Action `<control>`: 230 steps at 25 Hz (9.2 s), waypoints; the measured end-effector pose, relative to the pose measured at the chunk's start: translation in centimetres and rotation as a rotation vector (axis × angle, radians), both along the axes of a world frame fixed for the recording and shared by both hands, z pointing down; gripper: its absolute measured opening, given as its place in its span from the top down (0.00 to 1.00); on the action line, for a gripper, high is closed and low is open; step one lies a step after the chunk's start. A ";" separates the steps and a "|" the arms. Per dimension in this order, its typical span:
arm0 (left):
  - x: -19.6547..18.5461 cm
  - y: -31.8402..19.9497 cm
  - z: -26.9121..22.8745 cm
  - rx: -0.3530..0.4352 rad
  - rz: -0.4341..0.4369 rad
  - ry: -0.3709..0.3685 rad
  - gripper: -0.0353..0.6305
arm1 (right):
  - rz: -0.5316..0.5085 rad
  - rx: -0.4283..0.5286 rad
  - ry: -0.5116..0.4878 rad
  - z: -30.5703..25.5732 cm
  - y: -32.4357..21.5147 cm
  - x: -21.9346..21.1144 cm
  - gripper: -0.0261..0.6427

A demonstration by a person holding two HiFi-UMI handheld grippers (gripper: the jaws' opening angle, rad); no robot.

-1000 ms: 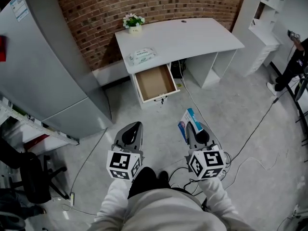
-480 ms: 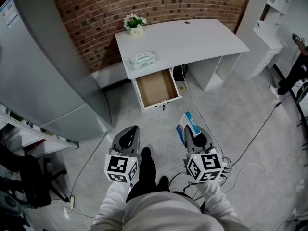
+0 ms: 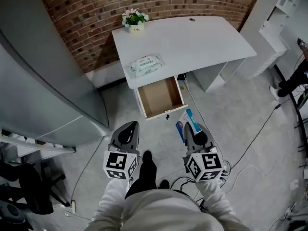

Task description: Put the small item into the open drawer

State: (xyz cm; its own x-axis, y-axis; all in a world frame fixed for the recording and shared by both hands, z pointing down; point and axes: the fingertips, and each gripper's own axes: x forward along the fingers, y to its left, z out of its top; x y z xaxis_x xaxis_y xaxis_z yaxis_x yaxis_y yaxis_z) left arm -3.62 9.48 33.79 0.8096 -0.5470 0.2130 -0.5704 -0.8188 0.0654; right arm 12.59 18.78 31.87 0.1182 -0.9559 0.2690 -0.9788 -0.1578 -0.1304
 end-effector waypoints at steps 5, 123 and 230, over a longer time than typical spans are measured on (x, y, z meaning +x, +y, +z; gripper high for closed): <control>1.2 -5.2 0.3 -0.007 0.036 -0.007 0.92 | 0.018 -0.016 0.008 0.3 -5.0 0.6 0.84; 2.6 -22.3 17.0 -0.275 -0.269 -0.142 0.92 | -0.288 -0.896 0.064 42.7 -29.9 3.5 0.84; 2.5 -16.4 9.8 -0.151 -0.044 -0.093 0.92 | -0.129 -0.114 0.033 6.8 -18.4 -0.5 0.92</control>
